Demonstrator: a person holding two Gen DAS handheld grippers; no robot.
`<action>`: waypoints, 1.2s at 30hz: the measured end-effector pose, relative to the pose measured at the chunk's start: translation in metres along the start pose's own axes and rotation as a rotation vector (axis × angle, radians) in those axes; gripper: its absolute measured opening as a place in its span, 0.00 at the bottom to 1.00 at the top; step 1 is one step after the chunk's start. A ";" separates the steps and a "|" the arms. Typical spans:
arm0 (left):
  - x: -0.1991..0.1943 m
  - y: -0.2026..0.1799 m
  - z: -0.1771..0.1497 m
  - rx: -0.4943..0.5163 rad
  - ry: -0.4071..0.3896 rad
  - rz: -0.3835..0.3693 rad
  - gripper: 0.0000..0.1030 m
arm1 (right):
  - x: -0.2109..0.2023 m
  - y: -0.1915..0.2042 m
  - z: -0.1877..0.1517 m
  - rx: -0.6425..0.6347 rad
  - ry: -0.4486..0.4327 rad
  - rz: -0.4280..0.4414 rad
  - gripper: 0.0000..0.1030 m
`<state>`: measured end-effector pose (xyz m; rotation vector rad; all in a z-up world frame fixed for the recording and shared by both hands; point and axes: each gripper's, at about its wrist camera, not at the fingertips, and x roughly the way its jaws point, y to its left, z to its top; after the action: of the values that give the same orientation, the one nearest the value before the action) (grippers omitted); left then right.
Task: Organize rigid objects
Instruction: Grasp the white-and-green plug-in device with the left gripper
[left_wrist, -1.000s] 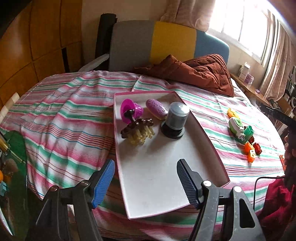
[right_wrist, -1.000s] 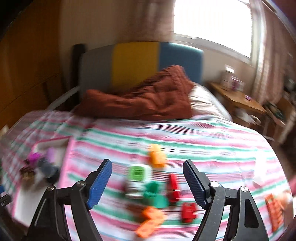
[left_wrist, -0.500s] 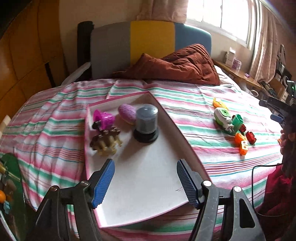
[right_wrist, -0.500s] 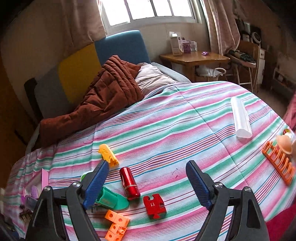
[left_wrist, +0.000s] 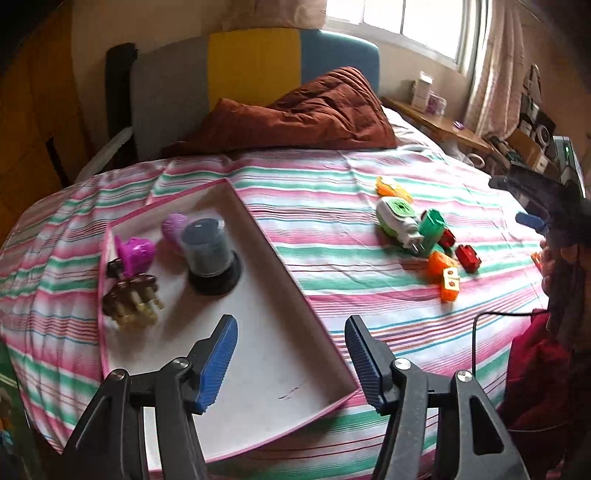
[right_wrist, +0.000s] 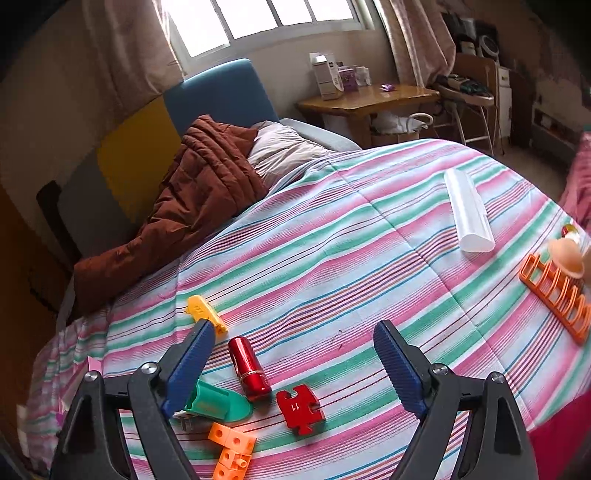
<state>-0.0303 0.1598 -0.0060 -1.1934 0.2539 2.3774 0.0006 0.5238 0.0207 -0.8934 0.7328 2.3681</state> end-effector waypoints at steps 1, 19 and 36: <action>0.002 -0.004 0.001 0.004 0.008 -0.015 0.60 | 0.000 -0.001 0.000 0.007 0.004 0.003 0.86; 0.089 -0.066 0.083 -0.071 0.154 -0.225 0.54 | 0.003 0.001 0.000 0.011 0.029 0.048 0.88; 0.184 -0.104 0.145 -0.157 0.298 -0.232 0.67 | 0.007 -0.003 0.001 0.063 0.059 0.104 0.89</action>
<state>-0.1777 0.3627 -0.0598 -1.5611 0.0203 2.0466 -0.0024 0.5285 0.0155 -0.9230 0.8926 2.4026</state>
